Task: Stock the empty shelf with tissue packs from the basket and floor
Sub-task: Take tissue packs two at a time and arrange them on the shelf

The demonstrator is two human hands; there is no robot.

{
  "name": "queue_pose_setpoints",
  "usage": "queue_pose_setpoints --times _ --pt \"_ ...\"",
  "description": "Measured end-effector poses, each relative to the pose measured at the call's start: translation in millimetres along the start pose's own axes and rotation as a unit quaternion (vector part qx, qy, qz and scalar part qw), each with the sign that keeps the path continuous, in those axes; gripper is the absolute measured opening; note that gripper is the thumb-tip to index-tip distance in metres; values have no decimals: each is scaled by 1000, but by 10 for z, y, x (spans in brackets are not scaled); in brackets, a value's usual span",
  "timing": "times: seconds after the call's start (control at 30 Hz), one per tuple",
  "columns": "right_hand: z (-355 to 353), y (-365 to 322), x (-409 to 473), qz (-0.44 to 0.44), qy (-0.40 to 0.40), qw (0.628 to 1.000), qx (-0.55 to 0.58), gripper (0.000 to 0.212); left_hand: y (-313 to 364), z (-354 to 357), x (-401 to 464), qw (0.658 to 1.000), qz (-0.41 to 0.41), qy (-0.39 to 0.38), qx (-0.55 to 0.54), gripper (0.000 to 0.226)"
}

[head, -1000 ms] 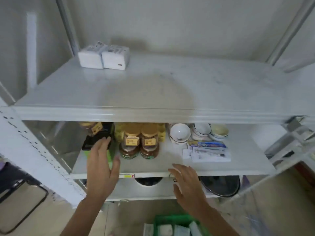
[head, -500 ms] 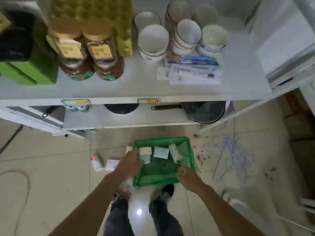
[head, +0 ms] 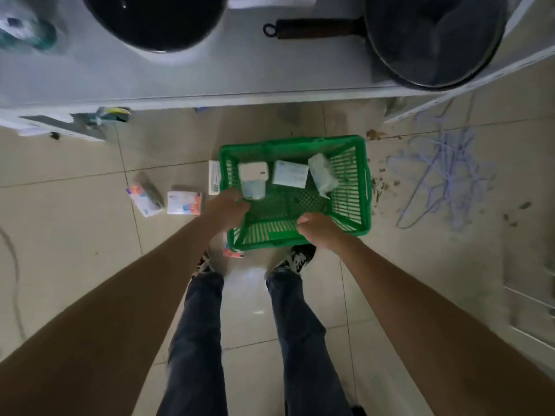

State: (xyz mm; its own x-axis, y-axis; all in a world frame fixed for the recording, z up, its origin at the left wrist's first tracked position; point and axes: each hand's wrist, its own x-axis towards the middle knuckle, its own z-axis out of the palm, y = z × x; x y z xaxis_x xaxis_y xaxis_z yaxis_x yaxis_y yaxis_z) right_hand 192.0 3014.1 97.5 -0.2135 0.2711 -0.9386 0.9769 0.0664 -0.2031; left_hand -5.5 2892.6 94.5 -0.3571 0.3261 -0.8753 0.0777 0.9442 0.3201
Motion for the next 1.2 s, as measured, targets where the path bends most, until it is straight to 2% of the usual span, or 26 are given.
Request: queue_pose_setpoints --times 0.17,0.27,0.33,0.4,0.5,0.6,0.67,0.73,0.93,1.0,1.07,1.2 --pt "-6 47 809 -10 12 999 -30 30 -57 259 720 1000 14 9 -16 43" --pt "-51 106 1217 -21 16 998 -53 39 -90 390 1120 996 -14 2 -92 42" --pt "-96 153 1448 -15 18 997 -73 40 -106 474 1378 985 -56 15 -164 49" --pt "-154 228 1668 -4 33 995 -89 41 -106 547 1556 967 -106 22 -232 60" --pt "-240 349 1975 0 82 986 -146 48 -91 667 1776 937 -148 -19 -315 66" --pt "-294 470 2320 3 142 974 -174 57 -123 786 2017 876 -197 -33 -438 51" --pt "-312 529 2564 6 175 966 -188 65 -137 838 2181 836 -215 -34 -504 52" --pt "-315 549 2763 6 198 957 -211 73 -183 887 2308 818 -221 -31 -530 55" --pt "-319 501 3223 13 250 933 -259 102 -227 905 2587 815 -207 -34 -541 54" --pt "-356 508 3344 15 260 931 -255 109 -226 887 2650 801 -200 -44 -563 40" --pt "-386 544 3419 11 270 932 -242 105 -231 893 2685 791 -202 -72 -573 29" --pt "-337 667 3424 -19 300 923 -240 95 -308 1054 2680 843 -204 -92 -489 32"
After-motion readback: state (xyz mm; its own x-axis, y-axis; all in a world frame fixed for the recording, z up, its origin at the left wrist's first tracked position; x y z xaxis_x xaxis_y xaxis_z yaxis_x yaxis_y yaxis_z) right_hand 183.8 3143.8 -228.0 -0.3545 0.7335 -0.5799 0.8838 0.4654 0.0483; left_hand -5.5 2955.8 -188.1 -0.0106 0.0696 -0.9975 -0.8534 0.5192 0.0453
